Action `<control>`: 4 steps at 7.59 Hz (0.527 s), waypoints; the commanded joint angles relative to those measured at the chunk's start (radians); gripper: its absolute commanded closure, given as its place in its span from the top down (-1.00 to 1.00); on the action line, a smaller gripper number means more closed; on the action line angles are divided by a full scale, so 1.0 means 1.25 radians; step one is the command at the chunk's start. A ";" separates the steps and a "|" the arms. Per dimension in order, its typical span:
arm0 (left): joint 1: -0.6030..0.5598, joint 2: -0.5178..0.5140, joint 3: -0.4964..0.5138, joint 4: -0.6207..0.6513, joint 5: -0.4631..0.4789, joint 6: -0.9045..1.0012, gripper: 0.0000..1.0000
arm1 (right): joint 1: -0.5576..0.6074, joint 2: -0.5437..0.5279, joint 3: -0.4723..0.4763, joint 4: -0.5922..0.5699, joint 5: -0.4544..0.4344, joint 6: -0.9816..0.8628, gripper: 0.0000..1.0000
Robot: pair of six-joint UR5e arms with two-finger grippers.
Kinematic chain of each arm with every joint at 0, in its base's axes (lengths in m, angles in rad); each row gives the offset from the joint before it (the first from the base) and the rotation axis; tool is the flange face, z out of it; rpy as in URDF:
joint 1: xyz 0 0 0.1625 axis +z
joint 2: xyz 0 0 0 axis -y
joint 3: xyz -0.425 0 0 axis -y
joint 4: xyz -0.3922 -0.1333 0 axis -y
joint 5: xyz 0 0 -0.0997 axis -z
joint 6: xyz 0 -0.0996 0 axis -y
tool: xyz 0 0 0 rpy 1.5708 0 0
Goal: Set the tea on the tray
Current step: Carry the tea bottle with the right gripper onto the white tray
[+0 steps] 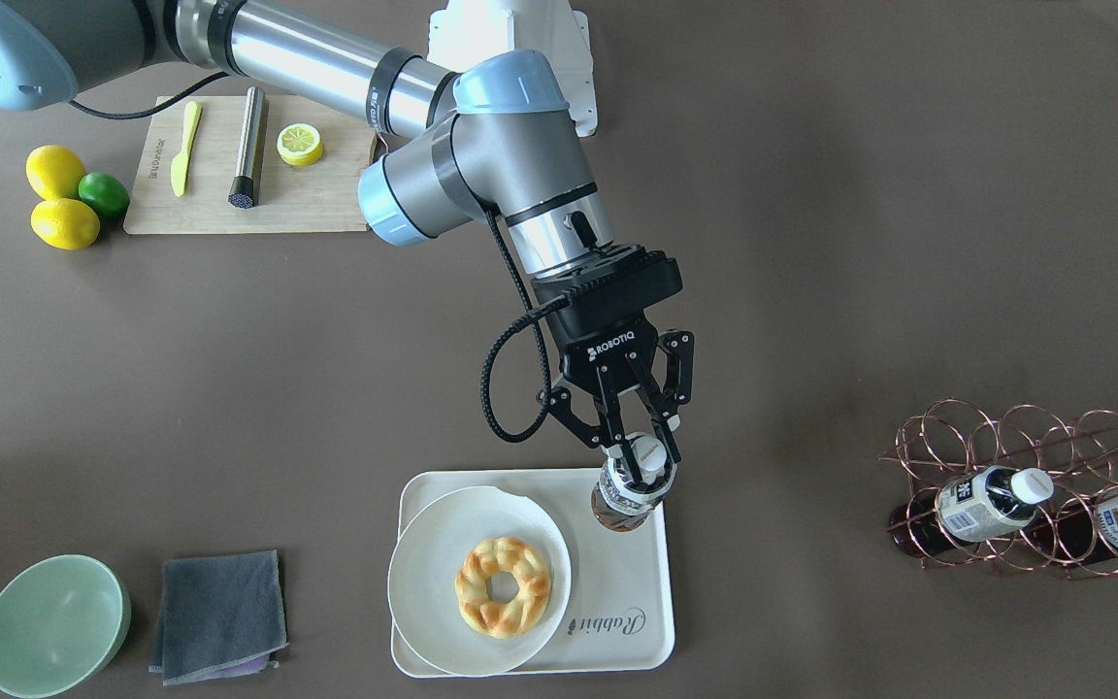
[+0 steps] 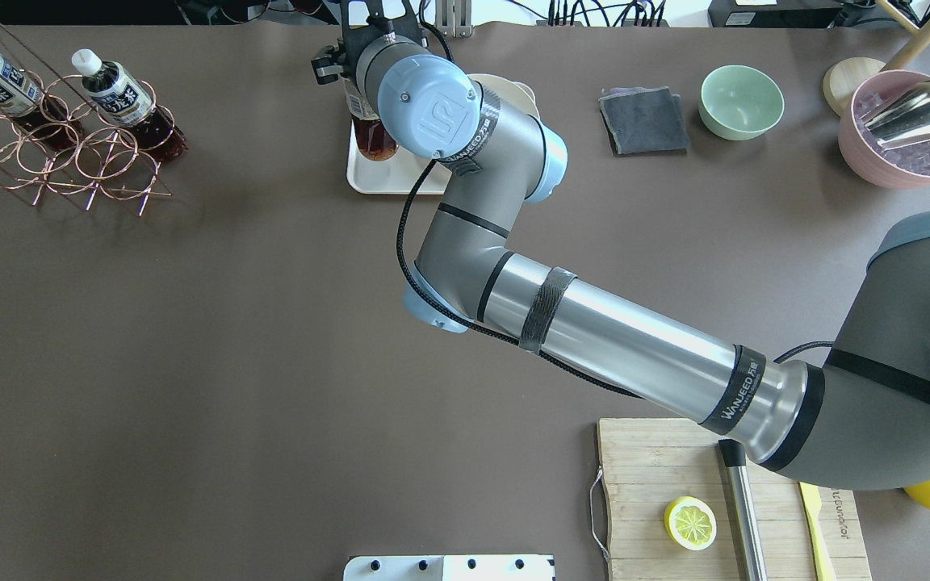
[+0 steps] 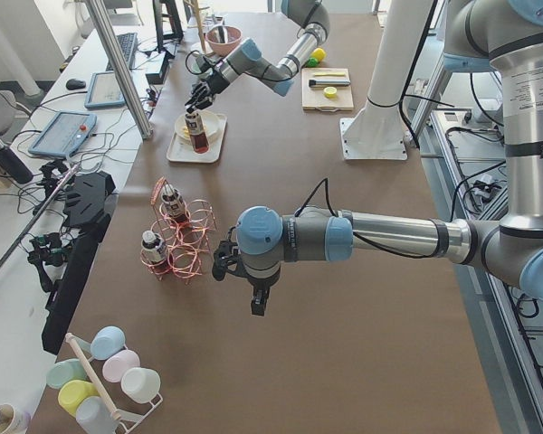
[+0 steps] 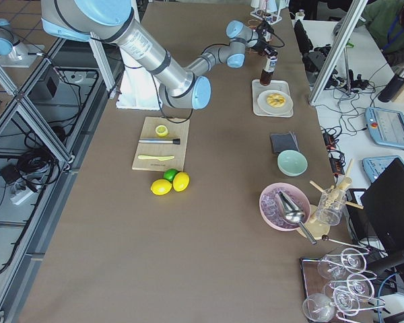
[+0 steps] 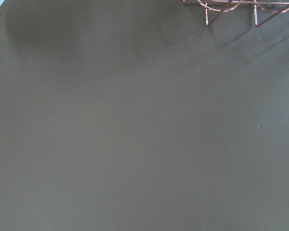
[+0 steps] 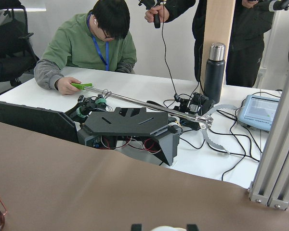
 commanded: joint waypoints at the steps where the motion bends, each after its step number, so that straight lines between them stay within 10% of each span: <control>1: 0.000 0.000 -0.002 0.000 0.000 0.000 0.99 | 0.000 0.007 -0.068 0.060 -0.005 0.003 -1.00; 4: 0.000 -0.001 -0.005 0.000 -0.001 0.000 0.99 | -0.001 0.006 -0.071 0.064 -0.006 0.001 -1.00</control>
